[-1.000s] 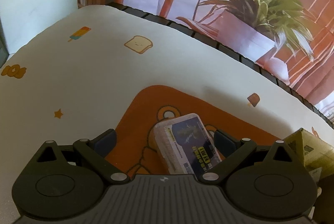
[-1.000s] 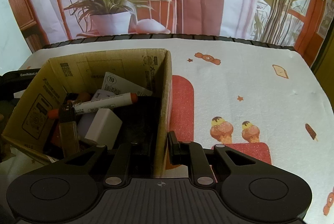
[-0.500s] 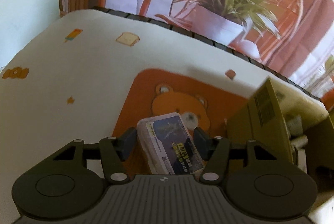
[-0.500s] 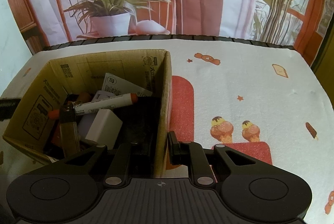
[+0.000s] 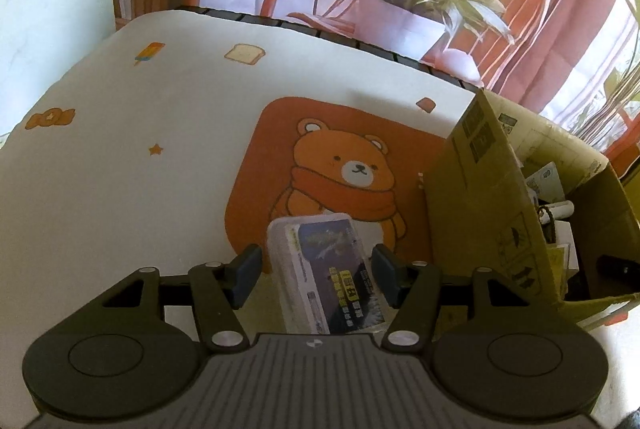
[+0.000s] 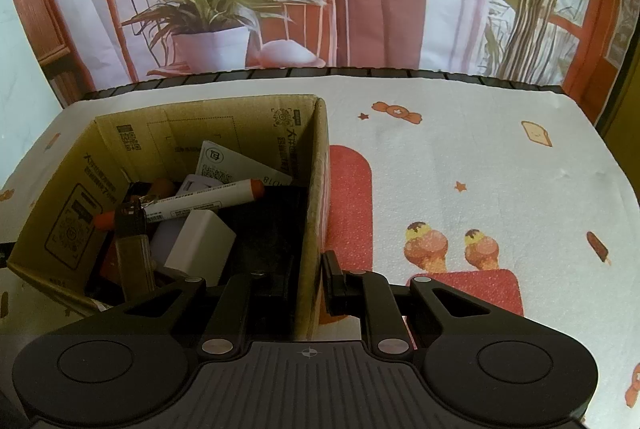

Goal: Organize rigid objects
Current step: 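Lift the clear card box with the left tool and carry it over the box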

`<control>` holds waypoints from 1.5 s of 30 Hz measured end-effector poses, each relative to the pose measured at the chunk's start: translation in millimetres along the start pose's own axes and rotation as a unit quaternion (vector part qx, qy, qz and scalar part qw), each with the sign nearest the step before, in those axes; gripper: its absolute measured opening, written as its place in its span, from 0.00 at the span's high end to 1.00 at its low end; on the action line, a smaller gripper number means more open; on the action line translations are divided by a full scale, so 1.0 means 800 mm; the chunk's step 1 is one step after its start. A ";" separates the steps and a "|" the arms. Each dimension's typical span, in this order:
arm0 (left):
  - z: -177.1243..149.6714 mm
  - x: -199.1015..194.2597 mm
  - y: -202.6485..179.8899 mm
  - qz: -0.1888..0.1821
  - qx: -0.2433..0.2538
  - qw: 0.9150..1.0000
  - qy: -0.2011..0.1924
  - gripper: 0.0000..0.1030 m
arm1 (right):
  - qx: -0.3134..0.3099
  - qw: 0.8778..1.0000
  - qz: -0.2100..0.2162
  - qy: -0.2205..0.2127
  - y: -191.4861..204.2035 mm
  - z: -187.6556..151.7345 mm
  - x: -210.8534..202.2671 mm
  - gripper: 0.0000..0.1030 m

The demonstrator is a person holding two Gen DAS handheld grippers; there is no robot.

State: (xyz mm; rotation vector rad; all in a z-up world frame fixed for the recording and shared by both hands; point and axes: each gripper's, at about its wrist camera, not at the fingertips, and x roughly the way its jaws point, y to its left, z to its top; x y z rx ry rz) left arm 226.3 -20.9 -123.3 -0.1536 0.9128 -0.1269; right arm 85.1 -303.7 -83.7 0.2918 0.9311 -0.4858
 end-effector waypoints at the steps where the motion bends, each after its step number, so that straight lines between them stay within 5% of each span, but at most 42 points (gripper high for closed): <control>1: 0.000 0.001 -0.003 0.005 0.002 1.000 0.003 0.35 | 0.000 1.000 0.000 0.000 0.000 0.000 0.000 0.85; 10: -0.014 -0.001 -0.008 0.008 0.022 1.000 -0.002 0.43 | 0.002 1.000 0.003 -0.001 -0.001 -0.001 -0.001 0.85; 20: 0.000 -0.052 -0.006 0.026 -0.001 0.996 -0.080 0.44 | 0.004 1.000 0.005 -0.003 -0.002 -0.001 -0.002 0.85; 28: 0.035 -0.107 -0.051 -0.035 0.030 0.988 -0.147 0.44 | 0.005 1.000 0.005 -0.004 -0.002 -0.002 -0.002 0.85; 35: 0.035 -0.091 -0.131 -0.127 0.132 0.976 -0.116 0.43 | 0.005 1.000 0.005 -0.004 -0.001 -0.002 -0.002 0.85; 45: 0.022 -0.030 -0.177 -0.162 0.197 0.966 -0.050 0.43 | 0.006 1.000 0.007 -0.004 -0.002 -0.002 -0.002 0.85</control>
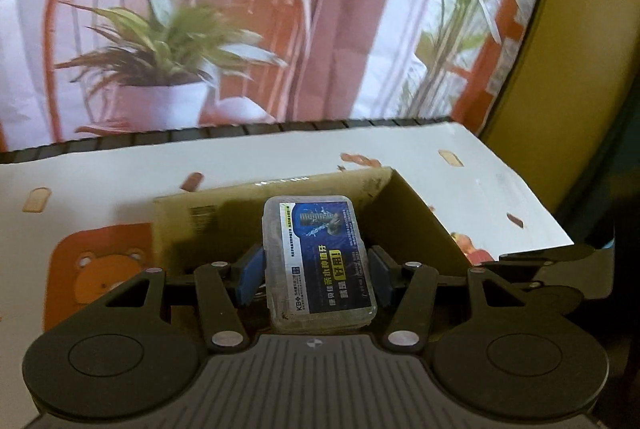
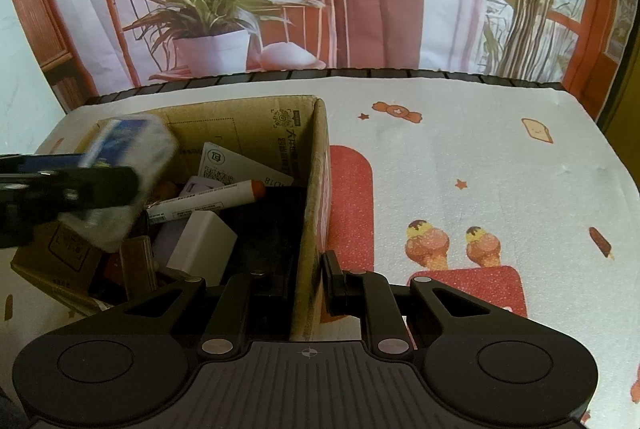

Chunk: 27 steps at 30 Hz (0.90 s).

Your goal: Organize rigid objects

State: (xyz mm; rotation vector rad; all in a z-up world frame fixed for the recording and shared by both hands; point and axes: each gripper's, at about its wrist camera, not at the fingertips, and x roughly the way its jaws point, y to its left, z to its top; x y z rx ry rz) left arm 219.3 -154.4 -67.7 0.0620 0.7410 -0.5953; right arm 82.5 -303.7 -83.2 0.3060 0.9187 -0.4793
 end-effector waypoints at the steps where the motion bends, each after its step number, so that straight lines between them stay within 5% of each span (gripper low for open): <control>1: 0.000 0.007 -0.001 -0.004 0.000 1.000 0.009 0.43 | 0.000 1.000 0.000 0.000 0.000 0.000 0.000 0.85; 14: 0.004 0.043 0.007 0.019 0.001 0.999 0.033 0.42 | 0.000 1.000 0.001 0.000 -0.001 0.001 -0.001 0.85; 21: 0.008 0.017 0.007 0.039 0.009 0.999 0.009 0.09 | 0.001 1.000 0.001 -0.003 -0.001 0.000 -0.003 0.86; 27: 0.008 -0.007 0.015 0.053 -0.007 0.999 0.003 0.00 | 0.003 1.000 0.002 -0.009 0.000 -0.002 -0.011 0.85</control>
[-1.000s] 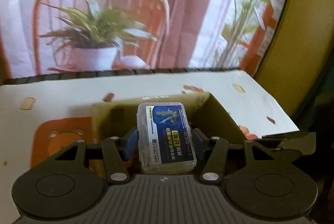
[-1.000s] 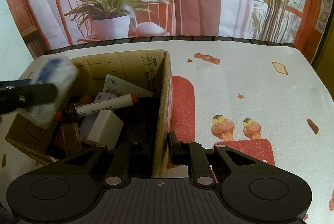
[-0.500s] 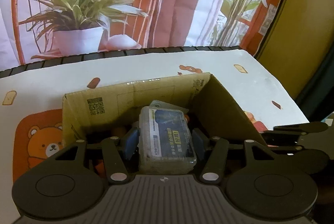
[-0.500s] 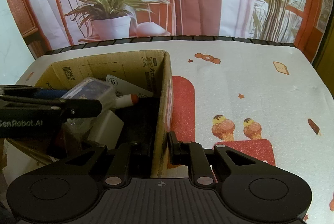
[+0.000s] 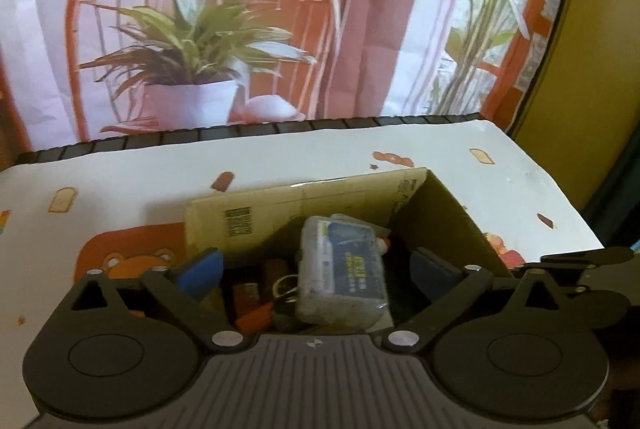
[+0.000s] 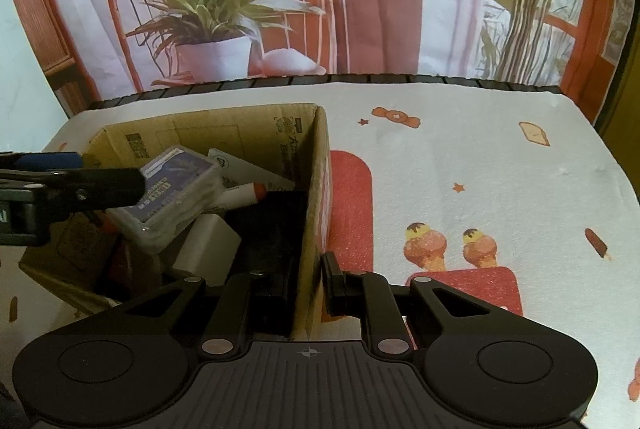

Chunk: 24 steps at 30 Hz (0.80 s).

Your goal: Organize rigid objects

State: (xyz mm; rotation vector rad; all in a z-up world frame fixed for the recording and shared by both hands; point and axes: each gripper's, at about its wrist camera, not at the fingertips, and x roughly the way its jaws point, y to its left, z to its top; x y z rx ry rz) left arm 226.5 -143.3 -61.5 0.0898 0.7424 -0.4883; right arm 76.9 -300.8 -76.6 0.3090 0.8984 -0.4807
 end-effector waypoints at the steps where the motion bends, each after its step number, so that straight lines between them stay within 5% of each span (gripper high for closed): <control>1: 0.001 -0.003 0.001 0.003 -0.003 1.000 0.000 0.00 | 0.000 1.000 0.000 -0.002 0.000 -0.001 -0.002 0.84; 15: -0.010 -0.059 0.024 0.057 -0.052 0.997 -0.005 0.00 | -0.008 1.000 -0.001 -0.030 0.012 -0.002 -0.038 0.74; 24: -0.024 -0.103 0.026 0.097 -0.060 0.993 -0.014 0.00 | -0.022 0.998 0.001 -0.063 0.024 -0.007 -0.080 0.38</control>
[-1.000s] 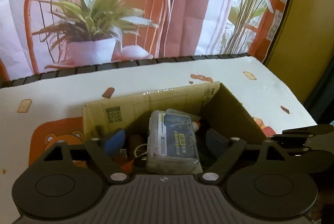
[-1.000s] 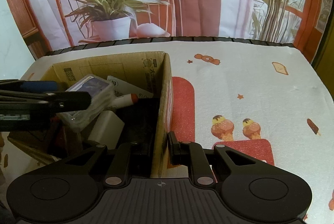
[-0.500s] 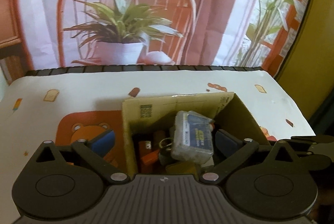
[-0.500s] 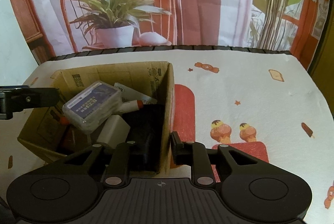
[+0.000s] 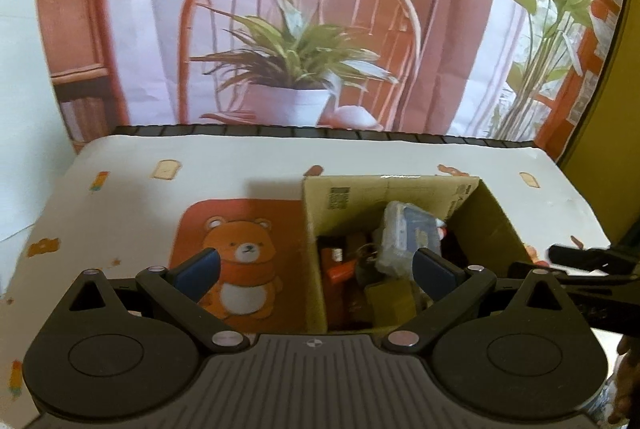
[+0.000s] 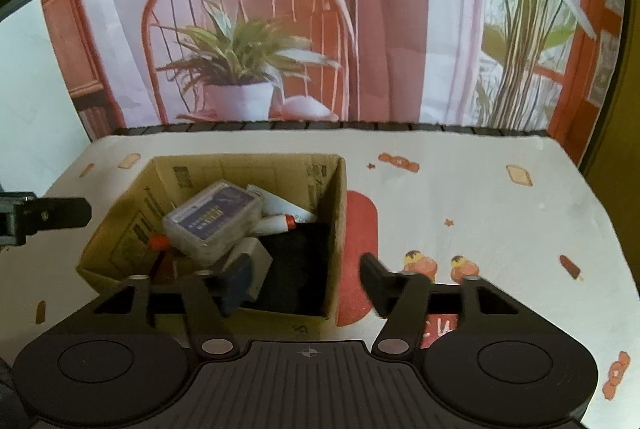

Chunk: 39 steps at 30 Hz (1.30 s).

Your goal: Organize rigid objects

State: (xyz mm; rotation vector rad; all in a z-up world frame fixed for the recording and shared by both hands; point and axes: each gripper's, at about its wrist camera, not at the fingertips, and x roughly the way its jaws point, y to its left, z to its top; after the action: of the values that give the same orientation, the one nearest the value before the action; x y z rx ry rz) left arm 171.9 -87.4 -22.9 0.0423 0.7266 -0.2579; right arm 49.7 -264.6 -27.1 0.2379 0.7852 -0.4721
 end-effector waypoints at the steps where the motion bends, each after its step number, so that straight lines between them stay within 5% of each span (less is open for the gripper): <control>1: -0.002 -0.005 0.002 0.004 0.000 1.000 -0.001 0.00 | -0.001 1.000 0.000 -0.003 0.001 -0.001 -0.006 0.34; 5: -0.015 -0.032 0.010 0.017 -0.003 1.000 -0.005 0.00 | -0.004 1.000 0.002 -0.016 0.007 -0.006 -0.027 0.10; 10: -0.031 -0.060 0.018 0.040 -0.006 0.999 -0.006 0.00 | -0.006 0.999 0.008 -0.031 0.015 -0.015 -0.053 0.01; 39: -0.094 -0.179 0.037 0.091 -0.014 0.994 -0.056 0.00 | 0.002 0.998 0.011 -0.066 0.045 -0.061 -0.139 0.00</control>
State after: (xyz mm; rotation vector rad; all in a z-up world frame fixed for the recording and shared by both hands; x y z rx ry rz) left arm 27.2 -17.7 14.0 0.0656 0.6095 -0.0756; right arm -31.1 -179.6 21.4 0.2163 0.6527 -0.4629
